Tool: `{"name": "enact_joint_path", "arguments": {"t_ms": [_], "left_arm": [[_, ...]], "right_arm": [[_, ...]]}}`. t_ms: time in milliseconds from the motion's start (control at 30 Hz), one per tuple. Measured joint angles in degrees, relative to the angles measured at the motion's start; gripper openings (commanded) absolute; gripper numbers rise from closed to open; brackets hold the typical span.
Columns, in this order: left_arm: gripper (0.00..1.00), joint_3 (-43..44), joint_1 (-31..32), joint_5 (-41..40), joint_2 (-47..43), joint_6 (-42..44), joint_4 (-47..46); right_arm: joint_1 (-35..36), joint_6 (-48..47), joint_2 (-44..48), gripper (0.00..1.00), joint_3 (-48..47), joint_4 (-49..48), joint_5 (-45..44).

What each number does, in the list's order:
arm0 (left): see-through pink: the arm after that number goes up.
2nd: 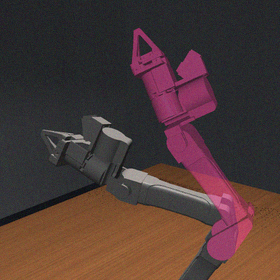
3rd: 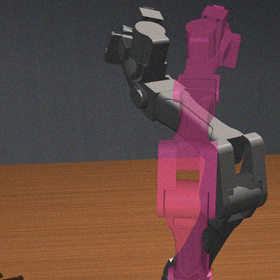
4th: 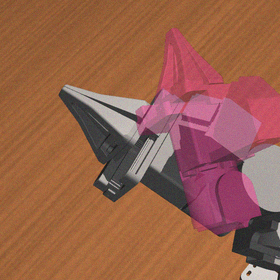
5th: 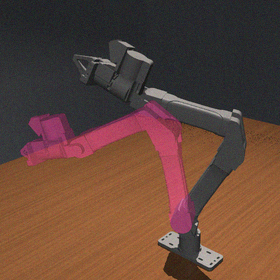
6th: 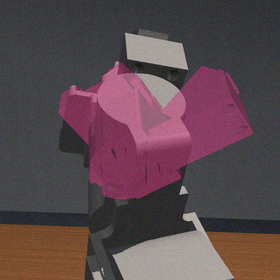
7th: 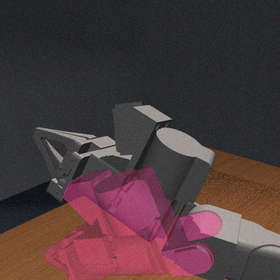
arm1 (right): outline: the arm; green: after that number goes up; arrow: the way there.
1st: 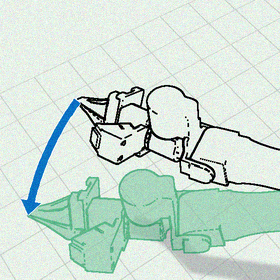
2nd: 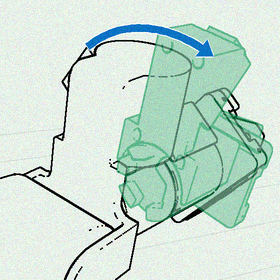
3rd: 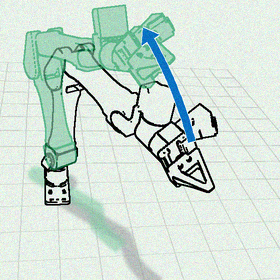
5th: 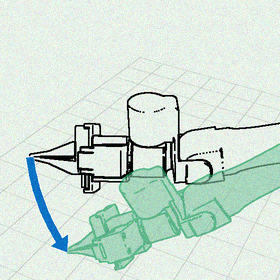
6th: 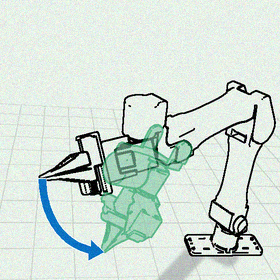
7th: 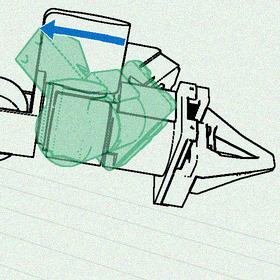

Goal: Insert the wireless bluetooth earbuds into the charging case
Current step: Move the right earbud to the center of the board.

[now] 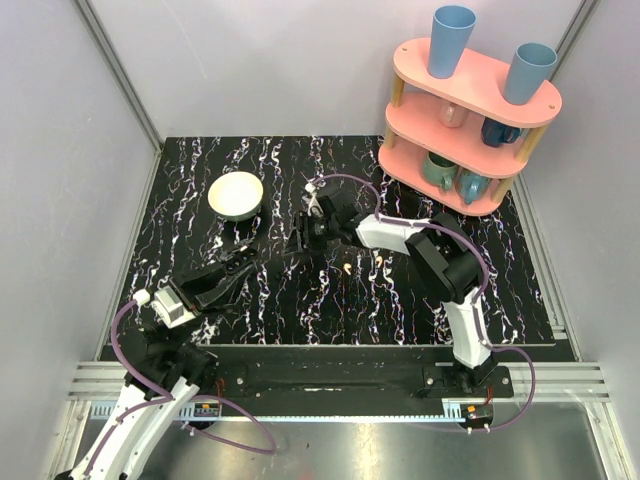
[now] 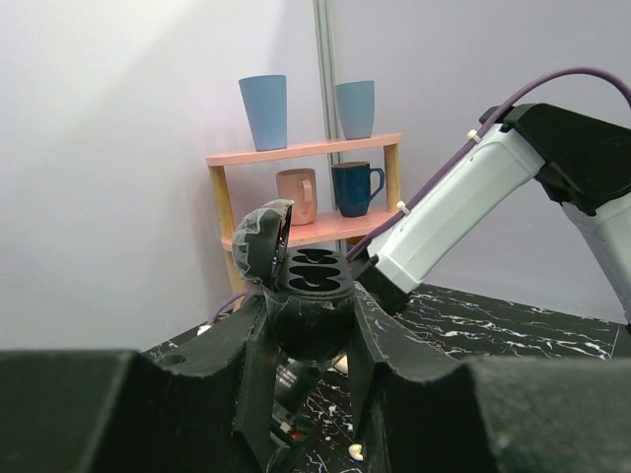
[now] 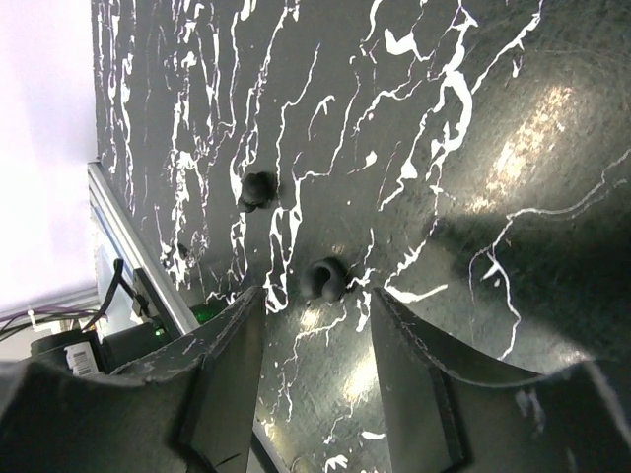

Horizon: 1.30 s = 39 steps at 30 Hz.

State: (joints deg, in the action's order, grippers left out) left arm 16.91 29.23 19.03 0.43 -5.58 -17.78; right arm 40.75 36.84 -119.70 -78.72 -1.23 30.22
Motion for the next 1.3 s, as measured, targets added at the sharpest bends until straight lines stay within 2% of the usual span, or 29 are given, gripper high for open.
{"name": "enact_joint_path", "arguments": {"t_ms": [300, 600, 767, 1300], "left_arm": [[0.0, 0.0, 0.0, 0.0, 0.0, 0.11, 0.2], [0.0, 0.0, -0.07, 0.02, 0.0, 0.13, 0.2], [0.0, 0.0, -0.24, 0.02, 0.0, 0.13, 0.2], [0.0, 0.0, -0.44, 0.26, 0.0, 0.04, 0.2]], "right_arm": [[2.36, -1.09, -5.9, 0.5, -5.44, 2.78, -0.7], [6.54, -5.05, -6.27, 0.45, -7.13, 7.56, -5.66], [7.5, -6.67, -6.29, 0.39, -7.3, 8.07, -7.8], [10.56, -11.54, -5.68, 0.38, -7.45, 8.15, -14.91]]}}
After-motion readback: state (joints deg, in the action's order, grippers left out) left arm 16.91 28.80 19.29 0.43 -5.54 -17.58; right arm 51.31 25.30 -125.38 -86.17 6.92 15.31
